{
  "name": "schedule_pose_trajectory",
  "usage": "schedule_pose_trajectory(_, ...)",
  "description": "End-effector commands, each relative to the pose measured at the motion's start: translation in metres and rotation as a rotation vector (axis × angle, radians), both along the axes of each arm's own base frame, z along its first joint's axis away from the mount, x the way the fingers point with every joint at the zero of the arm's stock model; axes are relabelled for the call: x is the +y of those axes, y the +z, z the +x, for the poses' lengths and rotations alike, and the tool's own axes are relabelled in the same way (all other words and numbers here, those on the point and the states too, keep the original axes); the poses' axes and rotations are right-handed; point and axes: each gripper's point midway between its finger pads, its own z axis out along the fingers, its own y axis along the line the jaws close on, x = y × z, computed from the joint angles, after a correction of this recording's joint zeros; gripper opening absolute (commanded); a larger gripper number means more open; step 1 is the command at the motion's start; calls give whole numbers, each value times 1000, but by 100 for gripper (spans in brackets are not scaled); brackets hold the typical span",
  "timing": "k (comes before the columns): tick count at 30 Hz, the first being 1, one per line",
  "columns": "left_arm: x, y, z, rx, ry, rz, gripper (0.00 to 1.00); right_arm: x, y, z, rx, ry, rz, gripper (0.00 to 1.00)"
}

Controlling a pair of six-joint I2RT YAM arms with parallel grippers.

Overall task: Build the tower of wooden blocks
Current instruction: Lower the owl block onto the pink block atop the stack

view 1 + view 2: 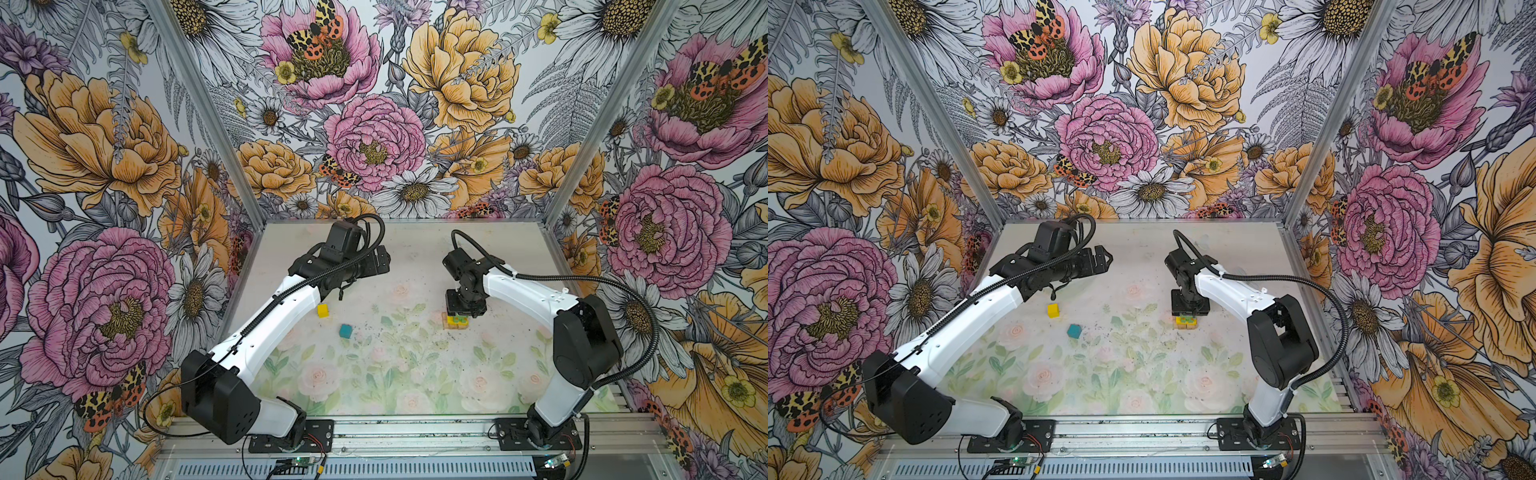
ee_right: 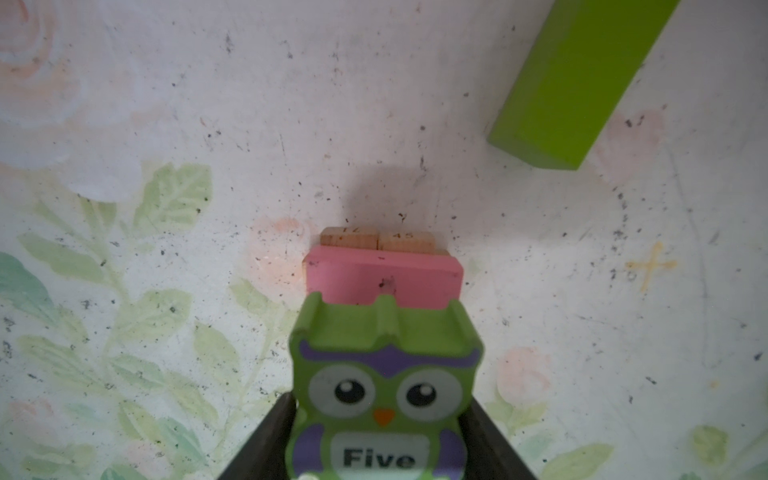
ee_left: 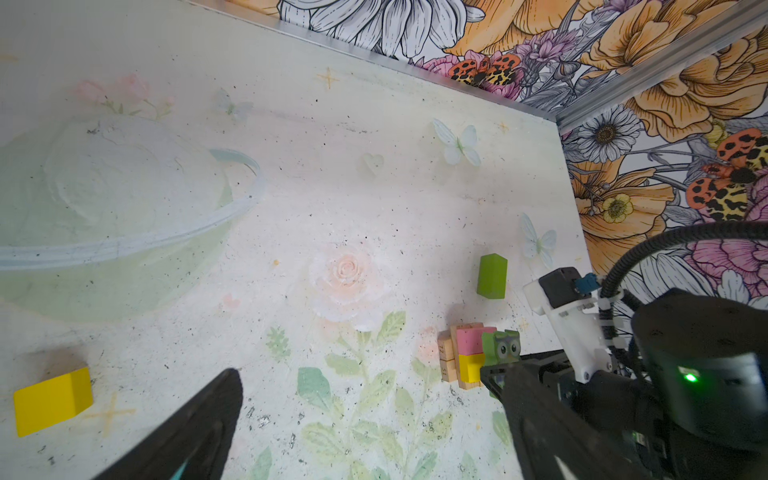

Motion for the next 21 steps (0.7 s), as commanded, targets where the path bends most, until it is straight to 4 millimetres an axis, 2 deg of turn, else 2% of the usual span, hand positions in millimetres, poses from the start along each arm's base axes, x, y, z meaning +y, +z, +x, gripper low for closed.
schedule_pose_trajectory(1,0,22,4,-59,20,-25,99,0,-1,6,-6,11,4,43)
schedule_pose_trajectory(13,0,22,5,-56,15,-14,99,-2,-11,6,20,15,-4,44)
schedule_pose_trajectory(21,0,23,4,-56,11,-12,99,-2,-13,8,24,15,-9,48)
